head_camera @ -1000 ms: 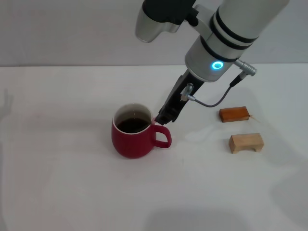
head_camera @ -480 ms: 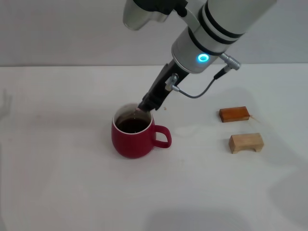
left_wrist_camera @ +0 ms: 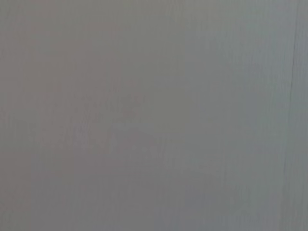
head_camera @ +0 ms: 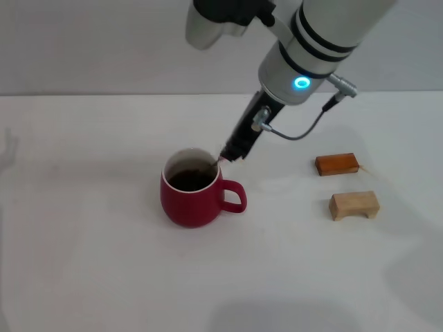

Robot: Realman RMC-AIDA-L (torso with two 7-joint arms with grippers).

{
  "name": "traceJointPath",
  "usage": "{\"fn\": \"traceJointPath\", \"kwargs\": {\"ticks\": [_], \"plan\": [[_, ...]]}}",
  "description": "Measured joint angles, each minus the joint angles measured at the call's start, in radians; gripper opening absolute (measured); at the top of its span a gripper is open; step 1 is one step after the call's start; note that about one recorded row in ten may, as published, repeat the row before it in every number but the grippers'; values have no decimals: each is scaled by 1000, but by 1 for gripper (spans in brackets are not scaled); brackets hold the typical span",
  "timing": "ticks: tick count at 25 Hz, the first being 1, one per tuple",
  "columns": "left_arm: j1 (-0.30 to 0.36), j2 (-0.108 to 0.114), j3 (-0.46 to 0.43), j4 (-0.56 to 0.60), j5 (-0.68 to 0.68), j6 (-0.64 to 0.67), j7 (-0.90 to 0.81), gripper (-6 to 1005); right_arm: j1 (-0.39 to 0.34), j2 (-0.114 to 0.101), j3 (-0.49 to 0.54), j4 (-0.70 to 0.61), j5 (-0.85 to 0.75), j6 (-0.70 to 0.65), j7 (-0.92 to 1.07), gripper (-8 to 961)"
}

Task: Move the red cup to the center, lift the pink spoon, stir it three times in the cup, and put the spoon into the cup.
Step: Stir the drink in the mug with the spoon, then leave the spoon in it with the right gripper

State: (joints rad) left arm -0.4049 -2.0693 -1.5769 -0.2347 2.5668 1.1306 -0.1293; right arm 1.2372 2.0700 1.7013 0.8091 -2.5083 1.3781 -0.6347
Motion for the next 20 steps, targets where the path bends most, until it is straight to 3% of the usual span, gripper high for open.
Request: {"fn": "traceJointPath", "kwargs": {"ticks": [10, 20], "plan": [[0, 0, 0, 0, 1, 0, -1, 844, 3, 5, -40, 10, 85, 57, -12, 160], [6, 2, 0, 0, 1, 2, -1, 844, 11, 4, -45, -1, 85, -54, -8, 160]]}}
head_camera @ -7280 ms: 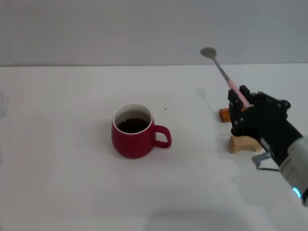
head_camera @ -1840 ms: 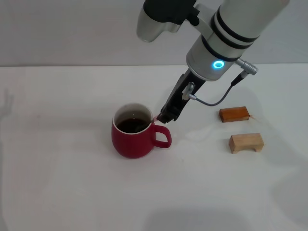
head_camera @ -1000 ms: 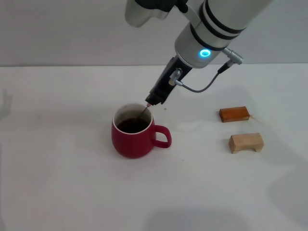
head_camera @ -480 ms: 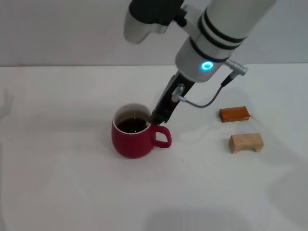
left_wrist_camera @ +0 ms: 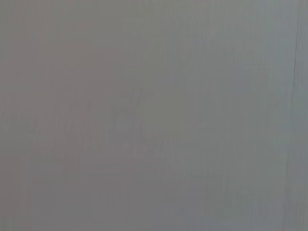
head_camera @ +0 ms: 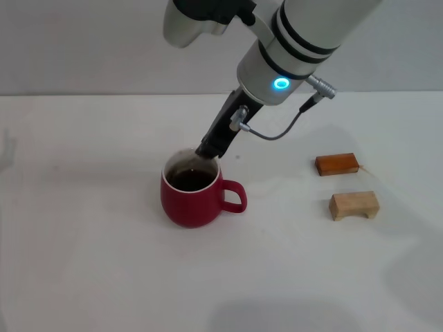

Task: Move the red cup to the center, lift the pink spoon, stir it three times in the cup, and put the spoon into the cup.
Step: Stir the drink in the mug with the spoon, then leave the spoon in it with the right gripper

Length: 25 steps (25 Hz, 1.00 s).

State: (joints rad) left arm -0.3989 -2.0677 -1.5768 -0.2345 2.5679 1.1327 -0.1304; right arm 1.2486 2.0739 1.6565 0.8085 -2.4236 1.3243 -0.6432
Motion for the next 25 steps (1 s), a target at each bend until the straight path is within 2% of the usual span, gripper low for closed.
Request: {"fn": "traceJointPath", "kwargs": {"ticks": [5, 15, 25], "plan": [[0, -1, 0, 0, 0, 1, 0, 844, 10, -2, -4, -15, -58, -15, 20, 160], [0, -1, 0, 0, 0, 1, 0, 844, 12, -2, -2, 37, -45, 96, 40, 161], [2, 0, 0, 0, 0, 1, 0, 844, 16, 1, -6, 21, -17, -6, 44, 161]]}}
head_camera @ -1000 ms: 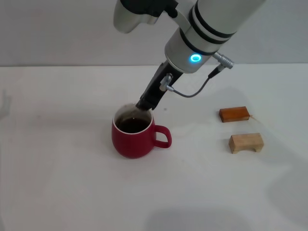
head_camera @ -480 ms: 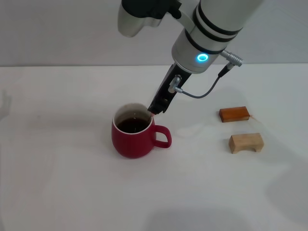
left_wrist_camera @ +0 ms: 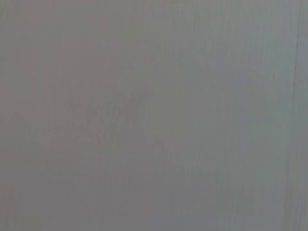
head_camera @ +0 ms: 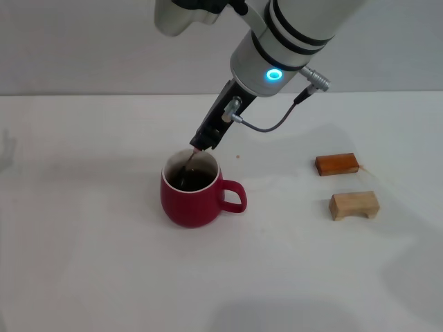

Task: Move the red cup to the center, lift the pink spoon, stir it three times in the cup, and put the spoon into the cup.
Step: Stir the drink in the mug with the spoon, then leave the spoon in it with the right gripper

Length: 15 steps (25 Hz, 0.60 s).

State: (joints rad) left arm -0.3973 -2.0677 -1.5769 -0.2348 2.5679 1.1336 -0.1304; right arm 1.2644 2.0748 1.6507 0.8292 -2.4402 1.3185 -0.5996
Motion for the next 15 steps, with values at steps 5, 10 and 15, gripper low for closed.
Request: {"fn": "traceJointPath", "kwargs": {"ticks": [5, 10, 15], "plan": [[0, 0, 0, 0, 0, 0, 0, 844, 6, -1, -1, -11, -44, 4, 18, 160], [-1, 0, 0, 0, 0, 0, 0, 844, 1, -1, -2, -3, -38, 63, 18, 160], [-1, 1, 0, 0, 0, 0, 0, 844, 0, 0, -3, 2, 37, 78, -4, 160]]}}
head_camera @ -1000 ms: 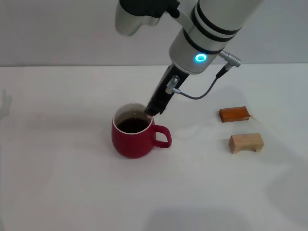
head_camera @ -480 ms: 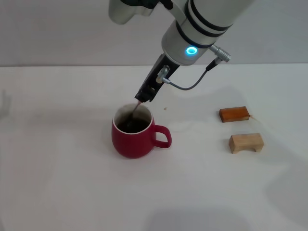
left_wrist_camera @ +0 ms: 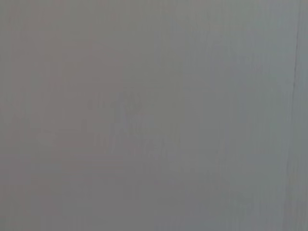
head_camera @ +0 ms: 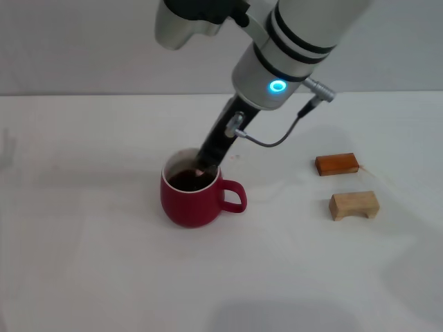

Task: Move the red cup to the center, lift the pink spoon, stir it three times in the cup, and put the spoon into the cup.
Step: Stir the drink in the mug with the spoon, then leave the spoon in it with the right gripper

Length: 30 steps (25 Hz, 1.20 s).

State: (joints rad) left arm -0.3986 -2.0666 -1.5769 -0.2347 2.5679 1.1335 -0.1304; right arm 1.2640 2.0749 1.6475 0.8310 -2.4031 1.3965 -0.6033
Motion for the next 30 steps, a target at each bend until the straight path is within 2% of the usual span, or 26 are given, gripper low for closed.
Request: {"fn": "traceJointPath", "kwargs": {"ticks": [8, 14, 21, 30], "plan": [[0, 0, 0, -1, 0, 0, 0, 844, 1, -2, -38, -18, 2, -110, 10, 161], [1, 0, 0, -1, 0, 0, 0, 844, 0, -3, -31, -15, -67, -92, 27, 161], [1, 0, 0, 0, 0, 1, 0, 844, -9, -2, -32, 14, -19, -4, 24, 160], [1, 0, 0, 0, 0, 8, 0, 844, -17, 2, -75, 18, 21, -68, 25, 160]]}}
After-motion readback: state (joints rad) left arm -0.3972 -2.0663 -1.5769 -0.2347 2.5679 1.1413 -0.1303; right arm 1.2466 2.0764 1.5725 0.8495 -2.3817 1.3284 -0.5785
